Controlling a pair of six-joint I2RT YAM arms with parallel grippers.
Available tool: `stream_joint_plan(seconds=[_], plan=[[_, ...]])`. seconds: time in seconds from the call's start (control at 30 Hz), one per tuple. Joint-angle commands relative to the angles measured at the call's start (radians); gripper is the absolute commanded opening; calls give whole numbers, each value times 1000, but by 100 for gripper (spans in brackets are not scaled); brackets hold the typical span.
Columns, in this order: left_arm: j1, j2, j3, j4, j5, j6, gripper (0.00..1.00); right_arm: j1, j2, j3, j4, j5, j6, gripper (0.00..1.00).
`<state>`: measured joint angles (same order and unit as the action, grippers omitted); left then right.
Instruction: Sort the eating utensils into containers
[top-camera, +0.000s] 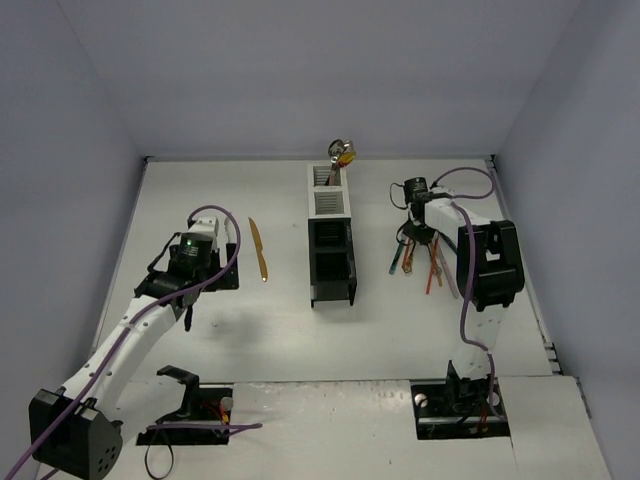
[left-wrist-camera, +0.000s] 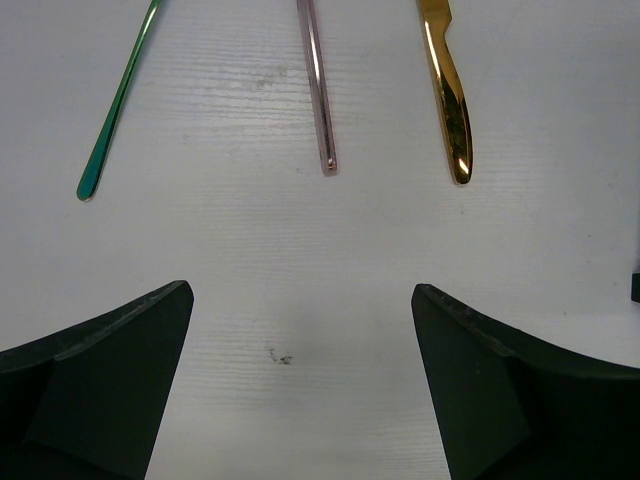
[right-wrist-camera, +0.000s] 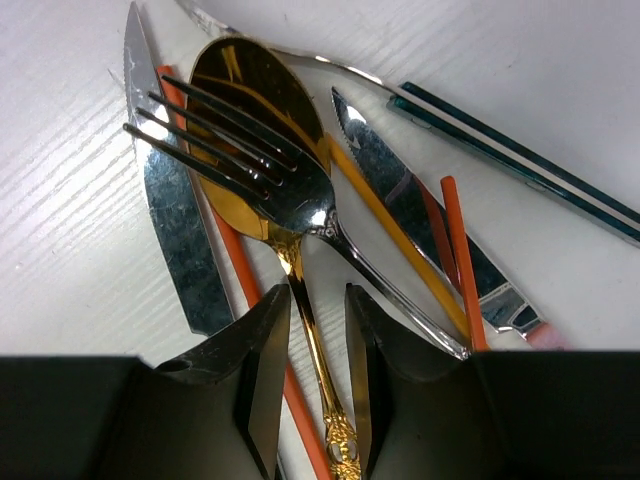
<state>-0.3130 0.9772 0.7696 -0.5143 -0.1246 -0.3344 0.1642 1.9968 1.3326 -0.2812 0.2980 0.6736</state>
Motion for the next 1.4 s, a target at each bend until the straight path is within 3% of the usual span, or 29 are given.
stream_joint_plan(seconds=[0.0,0.27,0.77,1.37], plan=[[2,4,23,45,-11,0,90,-9,38,31,0,3,1,26],[2,3,23,43,-14,3,90,-8,44,36,4,-23,-40,0],[5,-3,27,43,-17,5,90,-8,-127,54,66,-267,-226,0],[9,0,27,46,-13,8,90,-10,-162,59,153,-589,-401,0]])
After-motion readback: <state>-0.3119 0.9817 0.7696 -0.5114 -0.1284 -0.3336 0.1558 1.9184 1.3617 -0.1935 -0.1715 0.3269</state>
